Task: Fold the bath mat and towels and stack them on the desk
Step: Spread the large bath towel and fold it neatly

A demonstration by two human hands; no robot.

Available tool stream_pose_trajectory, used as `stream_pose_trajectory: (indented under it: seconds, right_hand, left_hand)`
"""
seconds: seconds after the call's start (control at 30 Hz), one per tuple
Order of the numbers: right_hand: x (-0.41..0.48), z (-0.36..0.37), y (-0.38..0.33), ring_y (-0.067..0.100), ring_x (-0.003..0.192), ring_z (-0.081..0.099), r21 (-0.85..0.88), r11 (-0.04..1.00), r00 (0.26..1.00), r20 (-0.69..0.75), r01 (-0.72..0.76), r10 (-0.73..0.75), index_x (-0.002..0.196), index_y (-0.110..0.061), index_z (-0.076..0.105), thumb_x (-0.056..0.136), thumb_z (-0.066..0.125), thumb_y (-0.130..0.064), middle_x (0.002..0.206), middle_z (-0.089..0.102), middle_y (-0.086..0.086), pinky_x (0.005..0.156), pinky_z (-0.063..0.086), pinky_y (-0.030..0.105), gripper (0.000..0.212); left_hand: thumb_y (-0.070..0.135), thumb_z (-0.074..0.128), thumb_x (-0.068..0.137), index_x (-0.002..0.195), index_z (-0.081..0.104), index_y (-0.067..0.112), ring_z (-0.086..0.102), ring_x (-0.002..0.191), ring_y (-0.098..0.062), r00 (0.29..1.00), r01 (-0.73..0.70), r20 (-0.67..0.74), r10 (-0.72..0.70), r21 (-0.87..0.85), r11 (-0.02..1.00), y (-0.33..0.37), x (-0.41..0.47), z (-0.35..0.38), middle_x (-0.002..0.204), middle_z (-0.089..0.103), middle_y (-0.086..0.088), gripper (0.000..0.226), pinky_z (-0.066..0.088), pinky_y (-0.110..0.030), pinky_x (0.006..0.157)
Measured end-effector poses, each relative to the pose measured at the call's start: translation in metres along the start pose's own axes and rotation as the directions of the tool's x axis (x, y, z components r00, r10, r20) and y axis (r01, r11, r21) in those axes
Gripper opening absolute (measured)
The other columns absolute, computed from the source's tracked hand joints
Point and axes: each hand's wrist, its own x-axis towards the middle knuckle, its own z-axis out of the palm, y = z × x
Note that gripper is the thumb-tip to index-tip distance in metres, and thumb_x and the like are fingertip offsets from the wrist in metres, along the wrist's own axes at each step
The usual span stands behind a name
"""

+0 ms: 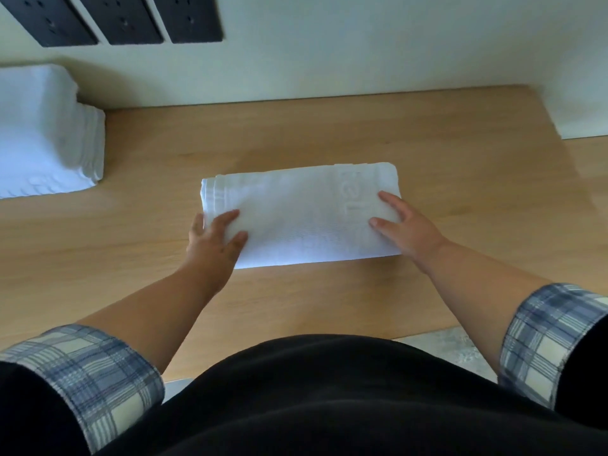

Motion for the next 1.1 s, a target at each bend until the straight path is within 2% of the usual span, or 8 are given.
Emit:
stream_pose_trajectory:
  seconds: [0.13,0.2,0.37,0.5,0.67,0.8,0.93,1.1]
  right_hand:
    - [0.015,-0.004,0.001,-0.006,0.096,0.06,0.074,0.997,1.0,0.024,-0.021,0.02,0.12,-0.055,0.057,0.076,0.081,-0.046,0.118,0.056,-0.028,0.073,0.046,0.013,0.05]
    - [0.022,-0.006,0.006,-0.006,0.085,0.065,0.145,0.989,0.998,0.047,-0.04,0.034,0.114,-0.053,0.06,0.076,0.082,-0.042,0.112,0.06,-0.025,0.065,0.049,0.011,0.045]
    - [0.036,-0.014,-0.003,0.017,0.097,0.069,0.293,0.933,0.973,0.163,-0.208,0.165,0.109,-0.047,0.063,0.09,0.069,-0.036,0.114,0.067,-0.007,0.077,0.058,0.038,0.023]
    - [0.048,-0.024,-0.015,0.02,0.093,0.067,0.301,0.903,0.939,0.253,-0.306,0.234,0.104,-0.044,0.065,0.093,0.065,-0.031,0.113,0.068,-0.005,0.072,0.055,0.036,0.017]
    - [0.054,-0.033,-0.031,0.019,0.087,0.069,0.277,0.885,0.899,0.341,-0.374,0.273,0.108,-0.04,0.064,0.093,0.067,-0.028,0.108,0.07,-0.004,0.068,0.057,0.033,0.019]
    - [0.05,-0.031,-0.036,0.024,0.095,0.068,0.27,0.897,0.906,0.339,-0.351,0.252,0.108,-0.04,0.064,0.093,0.066,-0.021,0.114,0.067,0.0,0.079,0.056,0.044,0.024]
    - [0.033,-0.027,-0.036,0.02,0.1,0.068,0.238,0.934,0.926,0.332,-0.266,0.18,0.113,-0.052,0.066,0.096,0.058,-0.018,0.122,0.062,-0.009,0.068,0.06,0.038,0.038]
    - [0.013,-0.014,-0.06,0.022,0.1,0.071,0.24,0.949,0.933,0.341,-0.205,0.116,0.113,-0.059,0.065,0.099,0.055,-0.022,0.126,0.06,-0.011,0.071,0.06,0.035,0.041]
  left_hand:
    - [0.078,0.056,0.067,0.099,0.05,0.066,0.046,0.108,-0.02,0.99,0.104,-0.063,-0.122,-0.238,0.966,-0.001,0.011,-0.003,0.129,0.035,0.01,0.035,0.041,-0.036,0.088]
    - [0.077,0.061,0.062,0.097,0.053,0.063,0.051,0.105,-0.021,0.977,0.188,-0.032,-0.21,-0.331,0.925,0.001,0.014,-0.001,0.127,0.046,0.006,0.038,0.047,-0.039,0.084]
    - [0.07,0.063,0.066,0.09,0.063,0.043,0.058,0.107,-0.025,0.927,0.346,0.039,-0.374,-0.481,0.806,0.012,0.026,-0.007,0.116,0.061,0.001,0.037,0.052,-0.047,0.088]
    - [0.052,0.062,0.089,0.104,0.063,0.029,0.065,0.103,-0.027,0.856,0.513,0.217,-0.469,-0.468,0.72,0.018,0.04,-0.016,0.117,0.066,-0.003,0.028,0.056,-0.047,0.087]
    - [0.055,0.059,0.092,0.102,0.058,0.031,0.066,0.093,-0.023,0.758,0.653,0.351,-0.55,-0.385,0.652,0.033,0.034,-0.029,0.11,0.067,-0.002,0.026,0.055,-0.037,0.074]
    - [0.055,0.062,0.089,0.108,0.054,0.035,0.062,0.098,-0.024,0.808,0.588,0.326,-0.49,-0.404,0.701,0.029,0.018,-0.03,0.12,0.059,-0.001,0.028,0.054,-0.037,0.071]
    - [0.038,0.066,0.092,0.111,0.057,0.048,0.053,0.114,-0.029,0.94,0.327,0.086,-0.331,-0.517,0.791,0.02,-0.003,-0.022,0.138,0.048,-0.001,0.023,0.049,-0.039,0.083]
    - [0.039,0.063,0.093,0.13,0.045,0.065,0.038,0.131,-0.02,0.935,0.353,0.18,-0.305,-0.546,0.76,0.005,-0.027,-0.055,0.159,0.024,0.006,0.048,0.035,-0.034,0.101]
